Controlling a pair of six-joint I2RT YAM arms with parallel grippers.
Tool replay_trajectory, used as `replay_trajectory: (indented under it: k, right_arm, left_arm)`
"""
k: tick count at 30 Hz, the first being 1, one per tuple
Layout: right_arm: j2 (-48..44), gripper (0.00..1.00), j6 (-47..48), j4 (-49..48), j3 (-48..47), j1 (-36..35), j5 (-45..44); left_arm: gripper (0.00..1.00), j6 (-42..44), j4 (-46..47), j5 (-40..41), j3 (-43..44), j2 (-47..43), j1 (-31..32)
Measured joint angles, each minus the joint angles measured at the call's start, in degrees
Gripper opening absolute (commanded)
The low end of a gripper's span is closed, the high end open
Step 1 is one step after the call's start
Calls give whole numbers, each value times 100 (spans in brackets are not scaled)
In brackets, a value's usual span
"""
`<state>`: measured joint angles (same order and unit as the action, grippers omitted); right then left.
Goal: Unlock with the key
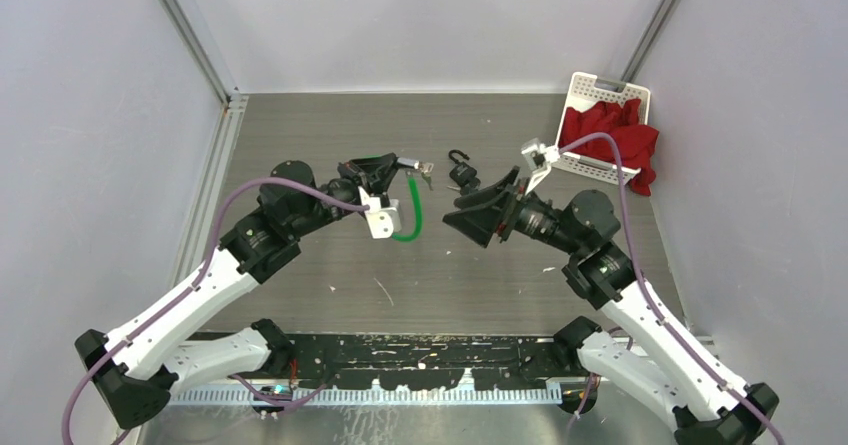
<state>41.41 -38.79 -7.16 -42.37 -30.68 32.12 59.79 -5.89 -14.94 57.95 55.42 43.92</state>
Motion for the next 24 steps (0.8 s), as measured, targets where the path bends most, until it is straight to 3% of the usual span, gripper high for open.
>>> replay_trajectory:
  k: [7, 13, 20, 24]
  right_arm:
    - [758, 66, 1049, -20, -214, -1602, -1016]
    - [1294, 56, 1849, 251, -459, -2518, -2841]
    - [997, 59, 2229, 256, -378, -2669, -4054]
    - [887, 59, 2277, 238, -356, -2664, -4304]
  left_arm:
    - [0, -385, -175, 354, 35, 101, 192]
    - [0, -444, -258, 520, 68, 105, 258]
    - [0, -511, -315, 595, 98, 72, 258]
    - [0, -564, -345, 588, 98, 44, 260]
